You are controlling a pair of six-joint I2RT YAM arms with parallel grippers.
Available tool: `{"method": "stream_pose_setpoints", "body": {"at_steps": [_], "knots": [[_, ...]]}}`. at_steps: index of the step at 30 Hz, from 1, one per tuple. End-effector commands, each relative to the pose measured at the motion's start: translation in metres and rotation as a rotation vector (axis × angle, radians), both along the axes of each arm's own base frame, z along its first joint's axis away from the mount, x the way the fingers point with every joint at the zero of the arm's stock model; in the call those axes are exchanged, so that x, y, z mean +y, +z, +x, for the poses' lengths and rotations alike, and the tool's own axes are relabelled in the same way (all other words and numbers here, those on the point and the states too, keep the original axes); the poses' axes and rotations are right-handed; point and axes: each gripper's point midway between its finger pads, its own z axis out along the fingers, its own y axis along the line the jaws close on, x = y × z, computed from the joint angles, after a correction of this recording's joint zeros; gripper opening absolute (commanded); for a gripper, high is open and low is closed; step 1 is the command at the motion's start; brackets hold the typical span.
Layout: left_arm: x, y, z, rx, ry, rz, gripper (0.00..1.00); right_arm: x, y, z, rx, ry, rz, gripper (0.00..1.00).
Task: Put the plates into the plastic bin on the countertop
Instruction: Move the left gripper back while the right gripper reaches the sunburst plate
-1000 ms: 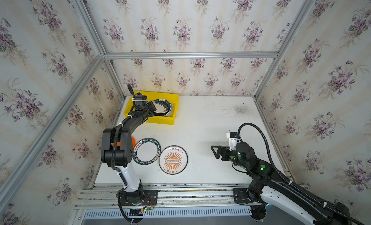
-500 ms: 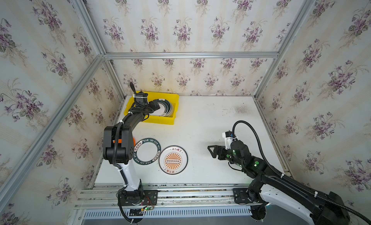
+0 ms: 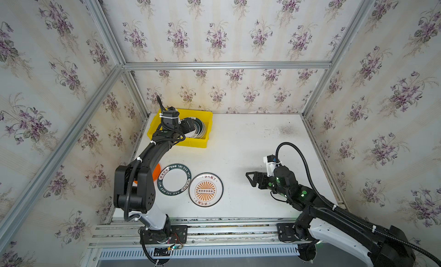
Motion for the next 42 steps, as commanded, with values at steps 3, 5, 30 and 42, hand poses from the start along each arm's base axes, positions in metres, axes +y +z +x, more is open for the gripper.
{"method": "stream_pose_setpoints", "body": {"at_steps": [3,5,30,42], "knots": [[-0.002,0.029,-0.028,-0.096,0.024,0.000,1.00,0.001,0.010,0.001,-0.022,-0.004,0.022,0.88],[-0.008,0.036,-0.043,-0.120,0.016,-0.008,1.00,-0.003,0.008,-0.001,-0.026,-0.004,0.001,0.88],[-0.010,-0.032,-0.181,-0.092,-0.019,0.010,1.00,0.060,-0.027,-0.018,0.110,0.286,-0.007,0.74],[-0.025,-0.045,-0.180,-0.097,-0.083,-0.041,1.00,0.118,-0.053,-0.016,0.167,0.322,0.089,0.65]]}}
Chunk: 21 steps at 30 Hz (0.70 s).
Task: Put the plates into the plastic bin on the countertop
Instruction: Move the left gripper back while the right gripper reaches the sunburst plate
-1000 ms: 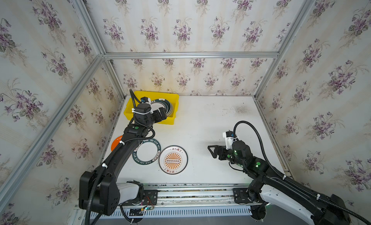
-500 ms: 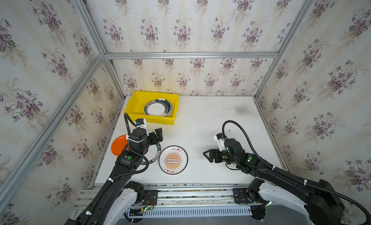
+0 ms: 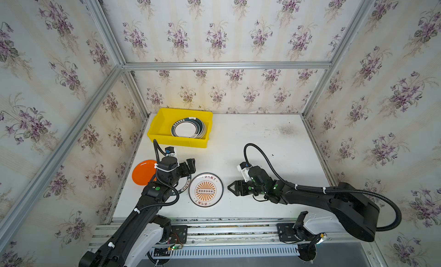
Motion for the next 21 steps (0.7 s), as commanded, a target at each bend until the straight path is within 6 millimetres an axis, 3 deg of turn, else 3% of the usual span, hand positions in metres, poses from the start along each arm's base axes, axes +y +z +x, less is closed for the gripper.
{"method": "stream_pose_setpoints", "body": {"at_steps": [1,12,21], "knots": [[-0.006,0.013,0.006,-0.057,-0.019,-0.035,1.00,0.022,0.018,0.011,-0.031,-0.010,0.106,0.63],[-0.012,0.003,0.010,-0.053,-0.068,0.000,1.00,0.039,-0.007,0.007,0.035,-0.027,0.106,0.59],[-0.007,-0.006,0.011,-0.055,-0.052,0.026,1.00,0.051,-0.015,0.010,0.073,-0.016,0.111,0.54]]}}
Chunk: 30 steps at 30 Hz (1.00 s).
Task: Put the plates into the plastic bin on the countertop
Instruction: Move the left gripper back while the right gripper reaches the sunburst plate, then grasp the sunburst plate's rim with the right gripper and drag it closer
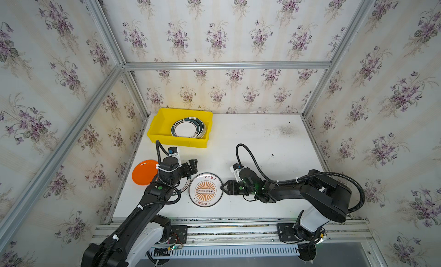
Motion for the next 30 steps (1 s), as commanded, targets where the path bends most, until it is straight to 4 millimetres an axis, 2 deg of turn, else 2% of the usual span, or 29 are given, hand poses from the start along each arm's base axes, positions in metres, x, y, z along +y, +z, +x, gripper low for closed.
{"method": "stream_pose_setpoints", "body": {"at_steps": [1,18,22,30], "knots": [[0.003,0.006,0.005,-0.044,0.011,0.014,1.00,0.013,0.010,0.005,-0.008,0.003,0.053,0.53],[0.003,0.000,0.006,-0.022,0.009,0.027,1.00,0.022,-0.009,0.006,0.062,-0.005,0.062,0.30],[0.003,-0.001,0.006,-0.020,0.009,0.026,1.00,0.021,-0.010,0.007,0.060,-0.012,0.055,0.16],[0.000,-0.002,0.006,-0.013,-0.001,0.017,1.00,0.013,-0.010,0.008,0.043,-0.019,0.009,0.02]]}}
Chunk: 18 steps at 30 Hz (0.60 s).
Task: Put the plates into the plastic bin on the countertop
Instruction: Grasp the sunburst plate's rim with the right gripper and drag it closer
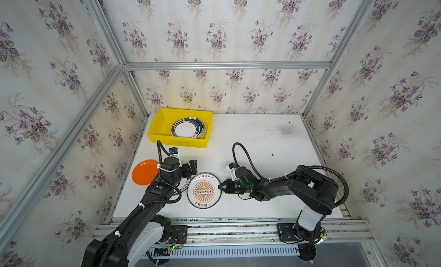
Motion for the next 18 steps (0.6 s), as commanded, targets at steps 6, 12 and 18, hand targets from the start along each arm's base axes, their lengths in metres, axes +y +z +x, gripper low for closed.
{"method": "stream_pose_setpoints", "body": {"at_steps": [6,12,18], "knots": [[-0.002,0.007,0.003,-0.029,-0.009,-0.013,1.00,-0.019,0.001,0.009,-0.050,-0.043,-0.081,0.00],[-0.007,0.007,0.002,-0.021,-0.021,-0.041,1.00,-0.035,-0.001,0.015,-0.059,-0.074,-0.125,0.00],[-0.012,0.007,0.000,-0.013,-0.038,-0.072,1.00,-0.050,0.007,0.019,-0.080,-0.099,-0.157,0.00]]}}
